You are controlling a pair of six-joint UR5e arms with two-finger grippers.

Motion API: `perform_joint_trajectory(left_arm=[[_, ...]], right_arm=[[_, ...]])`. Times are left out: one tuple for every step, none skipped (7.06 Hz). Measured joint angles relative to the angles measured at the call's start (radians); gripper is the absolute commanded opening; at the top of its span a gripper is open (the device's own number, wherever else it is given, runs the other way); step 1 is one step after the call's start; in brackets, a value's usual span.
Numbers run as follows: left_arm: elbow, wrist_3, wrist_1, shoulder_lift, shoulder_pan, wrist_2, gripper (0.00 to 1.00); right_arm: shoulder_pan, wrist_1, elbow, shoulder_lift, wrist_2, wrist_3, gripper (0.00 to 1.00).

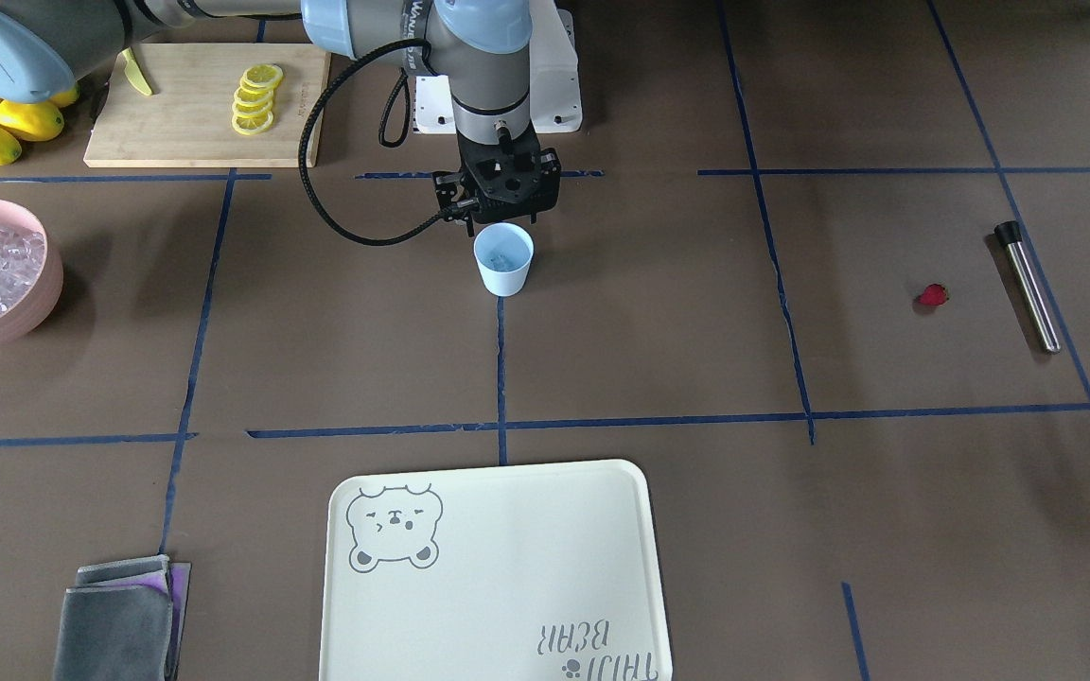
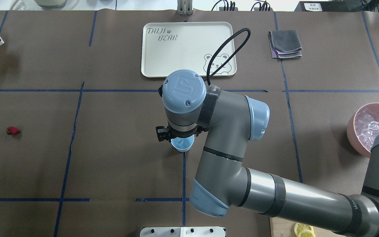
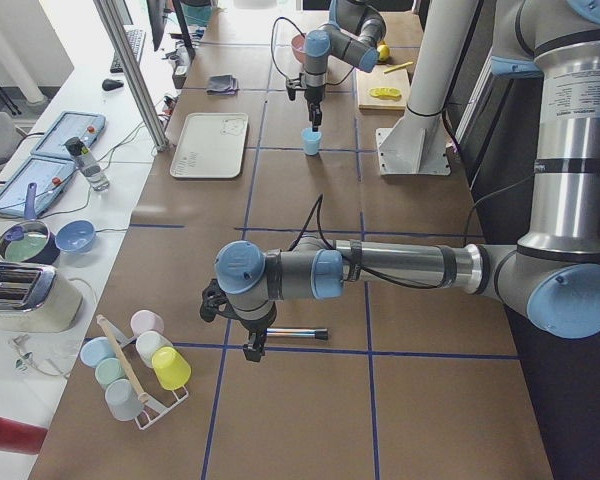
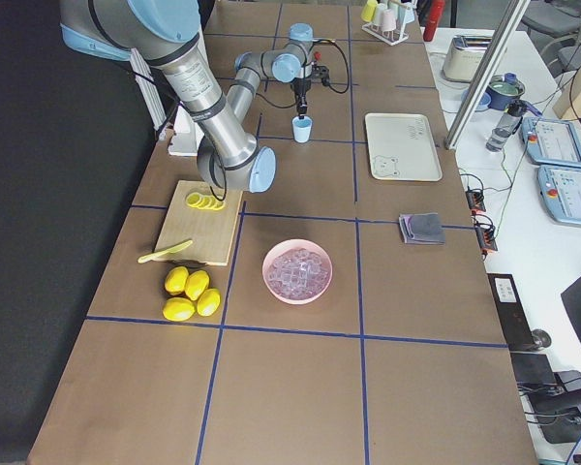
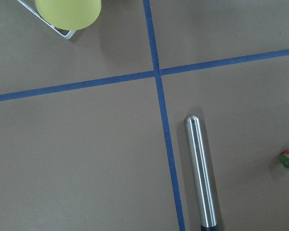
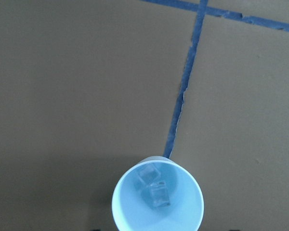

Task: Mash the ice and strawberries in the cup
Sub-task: 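Open the right gripper to drop the ice cube into the cup, then move the right gripper back over the pink bowl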

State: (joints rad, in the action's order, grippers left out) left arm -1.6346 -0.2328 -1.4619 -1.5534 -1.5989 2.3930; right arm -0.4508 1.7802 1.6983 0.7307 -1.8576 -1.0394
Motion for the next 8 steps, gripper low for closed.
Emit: perform_joint_trajectory(left_arm=[[0.000, 0.001, 0.000, 0.000, 0.000, 0.000, 1.00], [0.000, 0.001, 0.000, 0.000, 0.000, 0.000, 1.00], [-0.001, 0.001, 0.000, 0.000, 0.000, 0.000, 1.00], [-0.001, 0.001, 0.000, -0.001, 0.000, 0.000, 1.00], [-0.001, 0.001, 0.000, -0.003, 0.000, 0.000, 1.00], [-0.001, 0.001, 0.000, -0.003, 0.000, 0.000, 1.00], [-0.004, 0.002, 0.000, -0.003, 0.000, 0.000, 1.00], [-0.008, 0.003, 0.000, -0.003, -0.001, 0.000, 1.00]], right_arm=[[-0.035, 0.029, 0.040, 0.020, -0.006, 0.006, 0.99], [-0.081, 0.062, 0.116, 0.076, -0.012, 0.031, 0.99], [-0.134, 0.081, 0.221, 0.168, -0.022, 0.091, 0.99], [-0.199, 0.085, 0.308, 0.264, -0.052, 0.155, 0.99], [-0.284, 0.059, 0.363, 0.371, -0.118, 0.220, 0.99], [-0.379, -0.005, 0.386, 0.491, -0.194, 0.325, 0.99], [-0.465, -0.082, 0.393, 0.614, -0.249, 0.435, 0.99], [-0.526, -0.145, 0.394, 0.725, -0.276, 0.500, 0.99]])
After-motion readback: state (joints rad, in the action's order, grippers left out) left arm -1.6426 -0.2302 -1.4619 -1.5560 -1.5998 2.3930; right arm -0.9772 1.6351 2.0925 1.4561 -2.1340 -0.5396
